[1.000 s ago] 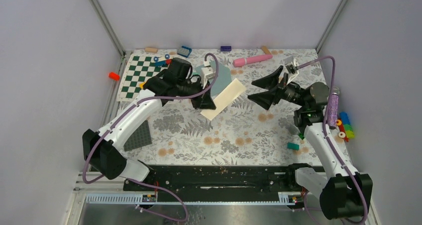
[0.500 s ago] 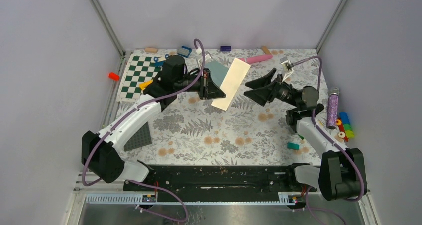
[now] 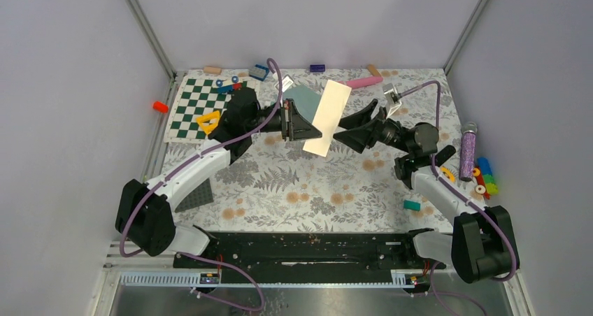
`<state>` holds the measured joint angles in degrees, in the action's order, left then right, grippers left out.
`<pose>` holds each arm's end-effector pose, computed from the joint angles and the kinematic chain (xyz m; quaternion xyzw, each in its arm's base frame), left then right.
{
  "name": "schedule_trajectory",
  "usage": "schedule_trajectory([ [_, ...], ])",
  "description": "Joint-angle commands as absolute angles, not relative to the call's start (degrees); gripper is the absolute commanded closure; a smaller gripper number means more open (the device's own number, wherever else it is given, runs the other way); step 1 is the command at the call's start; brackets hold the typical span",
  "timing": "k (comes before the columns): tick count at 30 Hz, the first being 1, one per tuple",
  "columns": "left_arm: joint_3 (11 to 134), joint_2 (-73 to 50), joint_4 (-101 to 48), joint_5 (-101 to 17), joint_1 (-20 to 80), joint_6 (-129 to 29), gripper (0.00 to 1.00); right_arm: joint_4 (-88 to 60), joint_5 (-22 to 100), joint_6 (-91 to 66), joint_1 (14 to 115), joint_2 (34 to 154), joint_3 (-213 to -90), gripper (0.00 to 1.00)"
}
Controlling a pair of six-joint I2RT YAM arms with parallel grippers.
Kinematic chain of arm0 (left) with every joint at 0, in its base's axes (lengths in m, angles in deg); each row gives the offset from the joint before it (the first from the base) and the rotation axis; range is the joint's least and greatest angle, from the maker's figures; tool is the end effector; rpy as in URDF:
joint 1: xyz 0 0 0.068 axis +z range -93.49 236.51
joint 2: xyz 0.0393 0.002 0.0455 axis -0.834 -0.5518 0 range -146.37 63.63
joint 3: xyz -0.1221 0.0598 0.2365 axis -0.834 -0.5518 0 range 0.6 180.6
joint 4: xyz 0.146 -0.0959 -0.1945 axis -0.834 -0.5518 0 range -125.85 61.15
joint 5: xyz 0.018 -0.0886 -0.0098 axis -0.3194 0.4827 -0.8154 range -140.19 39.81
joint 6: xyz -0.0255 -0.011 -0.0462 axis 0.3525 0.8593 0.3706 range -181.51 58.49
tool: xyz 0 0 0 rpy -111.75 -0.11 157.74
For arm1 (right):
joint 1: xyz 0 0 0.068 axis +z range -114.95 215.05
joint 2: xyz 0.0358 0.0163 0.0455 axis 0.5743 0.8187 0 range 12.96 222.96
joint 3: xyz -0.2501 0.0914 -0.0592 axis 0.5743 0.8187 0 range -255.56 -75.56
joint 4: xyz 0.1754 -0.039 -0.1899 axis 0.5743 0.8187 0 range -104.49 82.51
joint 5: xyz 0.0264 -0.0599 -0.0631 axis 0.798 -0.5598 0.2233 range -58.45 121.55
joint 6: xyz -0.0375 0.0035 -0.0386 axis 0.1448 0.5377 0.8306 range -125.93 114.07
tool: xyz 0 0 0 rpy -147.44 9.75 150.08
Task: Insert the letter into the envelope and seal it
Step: Fold the letter, then move the solid glue at the center of the board.
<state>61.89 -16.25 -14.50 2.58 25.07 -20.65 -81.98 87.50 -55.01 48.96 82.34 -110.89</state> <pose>0.2584 -0.1912 0.3451 0.2475 0.6790 -0.6226 0.3002 0.2278 0.0868 0.3249 -0.2673 0.5237 0.5958 0.5471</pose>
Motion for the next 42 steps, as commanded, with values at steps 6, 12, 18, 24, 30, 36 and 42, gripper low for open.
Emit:
schedule_trajectory([
  [6, 60.5, -17.0, -2.1, 5.9, 24.9, -15.8, 1.00, -82.0, 86.5, -53.5, 50.6, 84.2, -112.3, 0.25],
  [12, 59.6, -17.7, -3.3, 5.6, 24.1, -17.5, 1.00, -86.9, 85.7, -58.1, 50.6, 85.2, -112.1, 0.26],
  [18, 59.1, -18.4, -2.8, 5.3, 23.7, -17.3, 1.00, -87.3, 84.6, -58.6, 50.6, 84.7, -111.6, 0.39],
  [24, 58.2, -18.6, -1.3, 5.1, 23.3, -16.8, 1.00, -87.7, 84.0, -59.9, 50.6, 84.8, -111.6, 0.77],
  [30, 59.2, -18.3, -7.1, 4.4, 23.3, -21.8, 0.68, -84.9, 83.8, -57.7, 50.2, 82.8, -112.0, 1.00],
  [36, 65.9, -15.8, -25.6, -1.8, 29.5, -33.2, 0.02, -74.7, 82.2, -52.0, 45.8, 77.9, -112.6, 1.00],
  [42, 74.1, -16.9, -41.0, -24.0, 34.0, -48.4, 0.01, -65.4, 79.2, -43.3, 43.0, 72.0, -112.9, 1.00],
])
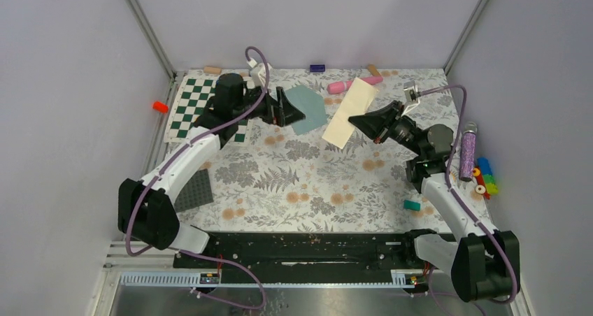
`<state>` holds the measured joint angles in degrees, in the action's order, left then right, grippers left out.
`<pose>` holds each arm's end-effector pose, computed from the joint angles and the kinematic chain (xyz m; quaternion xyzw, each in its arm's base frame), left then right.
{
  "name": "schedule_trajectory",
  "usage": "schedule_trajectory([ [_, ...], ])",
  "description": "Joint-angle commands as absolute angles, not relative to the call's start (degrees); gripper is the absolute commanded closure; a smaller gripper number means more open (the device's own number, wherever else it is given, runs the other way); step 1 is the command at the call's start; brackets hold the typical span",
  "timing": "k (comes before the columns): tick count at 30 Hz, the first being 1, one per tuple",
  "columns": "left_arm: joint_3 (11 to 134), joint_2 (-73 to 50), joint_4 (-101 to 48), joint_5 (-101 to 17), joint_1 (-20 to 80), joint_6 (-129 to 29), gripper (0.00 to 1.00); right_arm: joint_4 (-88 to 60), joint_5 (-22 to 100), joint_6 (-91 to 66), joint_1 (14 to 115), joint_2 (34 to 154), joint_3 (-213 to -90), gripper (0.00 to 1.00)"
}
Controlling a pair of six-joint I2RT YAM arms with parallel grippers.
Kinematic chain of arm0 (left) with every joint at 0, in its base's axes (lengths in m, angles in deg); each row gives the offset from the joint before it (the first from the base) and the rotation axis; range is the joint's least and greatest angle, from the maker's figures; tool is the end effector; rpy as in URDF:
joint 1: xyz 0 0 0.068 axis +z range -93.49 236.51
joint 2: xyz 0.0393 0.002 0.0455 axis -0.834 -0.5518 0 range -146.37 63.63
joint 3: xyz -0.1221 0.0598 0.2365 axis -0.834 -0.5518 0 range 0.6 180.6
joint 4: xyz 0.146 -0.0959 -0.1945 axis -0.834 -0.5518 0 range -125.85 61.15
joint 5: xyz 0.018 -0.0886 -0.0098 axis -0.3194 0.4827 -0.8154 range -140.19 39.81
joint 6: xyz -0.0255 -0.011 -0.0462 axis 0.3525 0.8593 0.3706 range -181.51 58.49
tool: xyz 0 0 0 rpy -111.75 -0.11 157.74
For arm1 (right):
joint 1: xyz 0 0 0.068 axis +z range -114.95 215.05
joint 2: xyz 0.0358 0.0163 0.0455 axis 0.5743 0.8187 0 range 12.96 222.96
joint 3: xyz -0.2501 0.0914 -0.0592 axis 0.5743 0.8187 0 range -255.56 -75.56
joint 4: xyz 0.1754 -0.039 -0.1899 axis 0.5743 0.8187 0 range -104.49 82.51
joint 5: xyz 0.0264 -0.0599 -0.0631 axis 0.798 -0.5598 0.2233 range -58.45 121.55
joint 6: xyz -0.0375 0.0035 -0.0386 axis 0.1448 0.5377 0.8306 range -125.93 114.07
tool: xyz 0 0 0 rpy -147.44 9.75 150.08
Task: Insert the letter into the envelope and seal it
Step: Move the solid glue at the center of the board.
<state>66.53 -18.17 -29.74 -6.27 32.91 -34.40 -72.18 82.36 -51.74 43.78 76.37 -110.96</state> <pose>0.2923 -0.1546 0.3368 0.2001 0.7508 -0.5082 0.3715 0.2233 0.0622 0.3352 -0.2074 0.5482 0.5494 0.5955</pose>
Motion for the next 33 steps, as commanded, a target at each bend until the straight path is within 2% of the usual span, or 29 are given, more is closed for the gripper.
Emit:
schedule_trajectory([
  [1, 75.8, -18.3, -42.4, -27.8, 34.0, -51.2, 0.01, -63.0, 78.4, -41.2, 43.0, 71.0, -113.1, 1.00],
  [4, 79.5, -23.8, -43.3, -37.7, 34.1, -56.5, 0.01, -59.0, 76.5, -36.6, 42.8, 68.6, -113.1, 1.00],
  [10, 91.4, -39.1, -47.2, -48.3, 33.6, -60.5, 0.01, -57.9, 76.6, -34.7, 41.4, 67.1, -112.6, 1.00],
  [13, 100.6, -48.6, -51.0, -58.2, 32.8, -63.7, 0.01, -57.7, 76.8, -34.6, 40.5, 67.0, -112.4, 1.00],
  [19, 117.5, -64.0, -60.4, -67.6, 32.8, -66.4, 0.01, -57.6, 77.7, -33.6, 39.6, 67.5, -112.3, 1.00],
  [33, 118.5, -68.6, -58.3, -72.0, 32.8, -69.6, 0.01, -58.0, 79.3, -33.4, 39.4, 70.1, -112.3, 1.00],
])
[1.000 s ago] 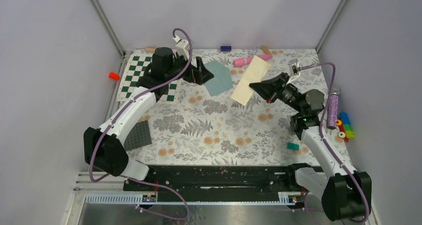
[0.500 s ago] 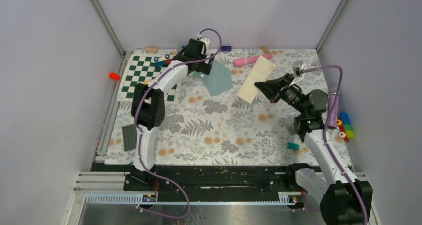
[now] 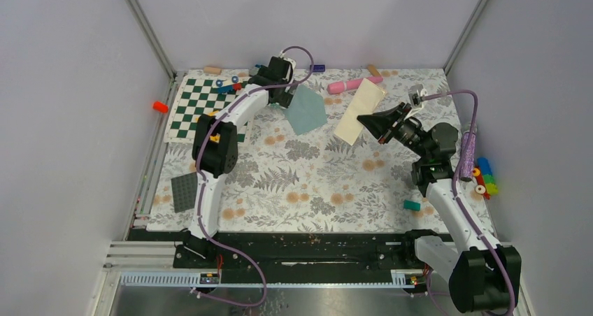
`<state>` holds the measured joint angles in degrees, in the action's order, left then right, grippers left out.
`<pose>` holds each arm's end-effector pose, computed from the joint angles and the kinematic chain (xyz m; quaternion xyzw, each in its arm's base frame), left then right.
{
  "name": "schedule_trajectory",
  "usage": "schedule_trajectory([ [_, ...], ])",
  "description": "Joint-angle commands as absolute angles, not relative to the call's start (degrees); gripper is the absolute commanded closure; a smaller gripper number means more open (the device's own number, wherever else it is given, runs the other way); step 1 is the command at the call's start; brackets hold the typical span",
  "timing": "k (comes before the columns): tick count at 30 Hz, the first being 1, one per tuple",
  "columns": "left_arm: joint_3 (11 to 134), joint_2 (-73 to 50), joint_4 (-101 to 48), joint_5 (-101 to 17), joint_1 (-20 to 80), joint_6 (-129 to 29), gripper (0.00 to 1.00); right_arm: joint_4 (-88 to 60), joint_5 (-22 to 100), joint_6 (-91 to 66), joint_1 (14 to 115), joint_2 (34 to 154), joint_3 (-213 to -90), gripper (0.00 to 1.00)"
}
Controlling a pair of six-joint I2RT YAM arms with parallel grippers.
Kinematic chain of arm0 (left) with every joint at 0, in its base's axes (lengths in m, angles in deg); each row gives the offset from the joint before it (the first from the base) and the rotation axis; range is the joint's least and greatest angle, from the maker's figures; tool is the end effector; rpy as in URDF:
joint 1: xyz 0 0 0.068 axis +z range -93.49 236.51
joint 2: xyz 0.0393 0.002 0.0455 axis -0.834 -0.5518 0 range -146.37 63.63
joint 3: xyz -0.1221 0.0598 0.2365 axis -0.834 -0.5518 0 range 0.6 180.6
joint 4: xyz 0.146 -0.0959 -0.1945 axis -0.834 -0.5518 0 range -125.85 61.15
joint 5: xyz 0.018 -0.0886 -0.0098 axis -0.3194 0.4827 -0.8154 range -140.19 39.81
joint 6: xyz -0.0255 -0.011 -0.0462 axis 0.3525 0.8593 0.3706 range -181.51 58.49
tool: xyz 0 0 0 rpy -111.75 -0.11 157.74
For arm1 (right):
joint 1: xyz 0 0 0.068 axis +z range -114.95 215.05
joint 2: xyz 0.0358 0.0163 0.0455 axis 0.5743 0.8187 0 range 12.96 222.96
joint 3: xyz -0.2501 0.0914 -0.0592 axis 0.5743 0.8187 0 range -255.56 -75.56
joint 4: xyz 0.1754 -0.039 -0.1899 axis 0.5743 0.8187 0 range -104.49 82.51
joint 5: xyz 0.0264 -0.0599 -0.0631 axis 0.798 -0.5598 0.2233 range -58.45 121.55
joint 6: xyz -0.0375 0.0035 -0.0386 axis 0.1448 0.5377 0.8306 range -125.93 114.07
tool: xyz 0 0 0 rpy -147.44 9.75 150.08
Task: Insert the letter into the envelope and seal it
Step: Move the solid glue at the center of the board.
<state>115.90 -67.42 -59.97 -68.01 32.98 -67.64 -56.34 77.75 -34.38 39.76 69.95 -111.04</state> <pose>0.4804 -0.1973 0.2251 0.1800 0.9027 0.0874 0.3808 0.2158 0.0436 0.3351 -0.2071 0.5804 0.4302 0.6597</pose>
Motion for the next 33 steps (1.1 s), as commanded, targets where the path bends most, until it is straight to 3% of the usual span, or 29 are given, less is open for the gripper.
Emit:
schedule_trajectory([
  [1, 118.5, -69.0, -58.2, -72.3, 32.8, -69.9, 0.01, -58.0, 79.3, -33.4, 39.4, 70.1, -112.3, 1.00],
  [8, 119.0, -69.8, -55.1, -73.4, 32.9, -70.8, 0.01, -58.2, 79.7, -33.3, 39.4, 70.9, -112.3, 1.00],
  [13, 125.8, -74.4, -59.3, -76.4, 31.7, -72.5, 0.01, -58.0, 79.9, -33.0, 39.4, 70.9, -112.2, 1.00],
  [22, 124.6, -78.3, -51.3, -86.2, 29.9, -87.4, 0.01, -57.9, 80.7, -33.4, 38.1, 71.7, -112.6, 1.00],
  [33, 124.9, -82.1, -46.9, -87.0, 29.7, -97.6, 0.01, -60.2, 83.8, -36.1, 35.9, 74.2, -112.9, 1.00],
])
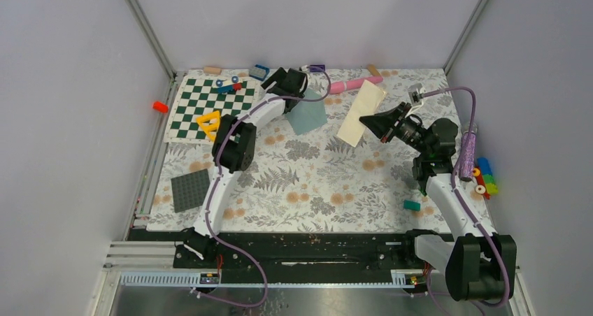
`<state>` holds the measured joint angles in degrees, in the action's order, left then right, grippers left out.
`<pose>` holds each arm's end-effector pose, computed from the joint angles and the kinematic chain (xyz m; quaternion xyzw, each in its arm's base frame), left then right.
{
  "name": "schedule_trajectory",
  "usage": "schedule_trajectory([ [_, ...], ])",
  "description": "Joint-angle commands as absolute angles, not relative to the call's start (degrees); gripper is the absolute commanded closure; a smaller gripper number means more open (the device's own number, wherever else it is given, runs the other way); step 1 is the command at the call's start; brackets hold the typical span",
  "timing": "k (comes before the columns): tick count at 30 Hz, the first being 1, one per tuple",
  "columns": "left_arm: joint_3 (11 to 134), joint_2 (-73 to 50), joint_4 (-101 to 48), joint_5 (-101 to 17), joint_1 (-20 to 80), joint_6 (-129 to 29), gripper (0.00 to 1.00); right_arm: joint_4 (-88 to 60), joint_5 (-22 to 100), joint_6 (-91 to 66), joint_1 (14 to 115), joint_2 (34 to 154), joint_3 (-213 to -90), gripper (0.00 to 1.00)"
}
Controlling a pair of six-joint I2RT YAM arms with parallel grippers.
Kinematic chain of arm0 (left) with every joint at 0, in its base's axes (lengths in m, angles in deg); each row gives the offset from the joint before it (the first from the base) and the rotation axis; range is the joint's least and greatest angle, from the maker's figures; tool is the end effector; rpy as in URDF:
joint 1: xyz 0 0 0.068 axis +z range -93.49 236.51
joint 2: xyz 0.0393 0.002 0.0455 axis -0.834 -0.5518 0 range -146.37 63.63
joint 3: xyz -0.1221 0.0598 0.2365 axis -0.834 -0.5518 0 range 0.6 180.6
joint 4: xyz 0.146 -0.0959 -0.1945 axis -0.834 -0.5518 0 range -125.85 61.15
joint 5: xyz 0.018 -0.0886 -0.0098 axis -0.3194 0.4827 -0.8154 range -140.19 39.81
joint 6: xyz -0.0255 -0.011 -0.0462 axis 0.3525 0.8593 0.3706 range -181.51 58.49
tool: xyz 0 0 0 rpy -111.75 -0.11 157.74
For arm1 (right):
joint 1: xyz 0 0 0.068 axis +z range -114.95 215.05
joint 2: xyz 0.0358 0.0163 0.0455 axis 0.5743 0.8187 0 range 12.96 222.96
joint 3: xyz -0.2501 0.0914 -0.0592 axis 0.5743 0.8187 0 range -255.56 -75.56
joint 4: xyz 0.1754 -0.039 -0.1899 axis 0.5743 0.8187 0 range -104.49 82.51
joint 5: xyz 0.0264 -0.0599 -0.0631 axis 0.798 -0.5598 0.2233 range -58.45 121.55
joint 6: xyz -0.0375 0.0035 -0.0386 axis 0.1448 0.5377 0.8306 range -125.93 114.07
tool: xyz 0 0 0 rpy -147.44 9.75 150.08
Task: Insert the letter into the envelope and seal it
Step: Move the solid glue at the center of the board.
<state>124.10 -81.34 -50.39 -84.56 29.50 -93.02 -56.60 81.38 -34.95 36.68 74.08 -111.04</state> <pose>0.5096 -0.2372 0.1607 0.3254 0.8219 0.2857 0.3700 0.2314 0.0338 0.3202 -0.1994 0.6073 0.4352 0.6341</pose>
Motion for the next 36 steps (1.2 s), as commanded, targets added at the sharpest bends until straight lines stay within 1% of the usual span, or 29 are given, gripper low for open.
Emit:
schedule_trajectory([
  [1, 124.7, -82.0, -47.4, -86.7, 29.7, -97.9, 0.01, -60.3, 84.0, -36.3, 35.7, 74.4, -112.9, 1.00],
  [3, 123.2, -81.0, -48.7, -85.9, 29.7, -98.4, 0.01, -60.7, 84.3, -36.7, 35.4, 74.6, -112.8, 1.00],
  [9, 112.0, -73.4, -48.4, -82.9, 30.0, -99.5, 0.01, -61.2, 84.8, -37.0, 35.4, 75.0, -112.9, 1.00],
  [12, 110.1, -70.5, -48.8, -82.0, 30.5, -97.0, 0.01, -61.7, 85.0, -37.4, 35.4, 75.3, -112.8, 1.00],
  [22, 116.0, -67.6, -56.6, -77.2, 31.6, -83.0, 0.01, -62.4, 85.0, -38.2, 35.4, 75.2, -112.6, 1.00],
  [28, 119.9, -68.9, -62.6, -73.4, 31.5, -80.6, 0.01, -62.2, 84.9, -38.2, 35.4, 75.3, -112.5, 1.00],
  [36, 119.3, -69.1, -64.1, -71.7, 31.5, -80.2, 0.01, -62.6, 84.9, -38.8, 35.4, 75.5, -112.6, 1.00],
])
